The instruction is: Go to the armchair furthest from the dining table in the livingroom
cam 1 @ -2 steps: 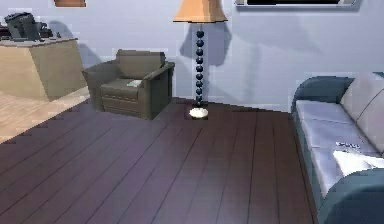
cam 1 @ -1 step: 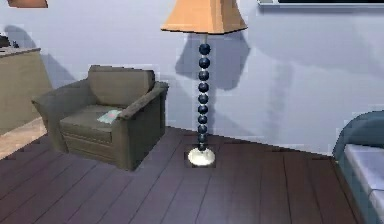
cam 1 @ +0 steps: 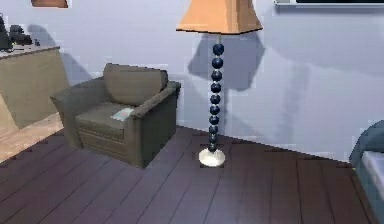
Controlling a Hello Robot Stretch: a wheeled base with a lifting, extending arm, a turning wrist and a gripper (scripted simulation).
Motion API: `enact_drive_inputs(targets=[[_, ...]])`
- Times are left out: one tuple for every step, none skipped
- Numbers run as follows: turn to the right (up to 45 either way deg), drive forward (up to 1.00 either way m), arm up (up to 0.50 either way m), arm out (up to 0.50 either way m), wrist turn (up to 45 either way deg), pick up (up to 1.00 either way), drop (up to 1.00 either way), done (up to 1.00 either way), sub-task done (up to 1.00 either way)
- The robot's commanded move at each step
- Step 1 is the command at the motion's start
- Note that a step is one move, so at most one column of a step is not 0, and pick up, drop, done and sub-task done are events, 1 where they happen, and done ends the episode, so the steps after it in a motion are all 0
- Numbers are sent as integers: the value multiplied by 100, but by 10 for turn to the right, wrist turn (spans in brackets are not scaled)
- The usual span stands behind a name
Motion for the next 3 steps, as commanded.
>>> enact_drive_inputs(targets=[[0, 75, 0, 0, 0, 0, 0, 0, 0], [-300, 0, 0, 0, 0, 0, 0, 0, 0], [0, 0, 0, 0, 0, 0, 0, 100, 0]])
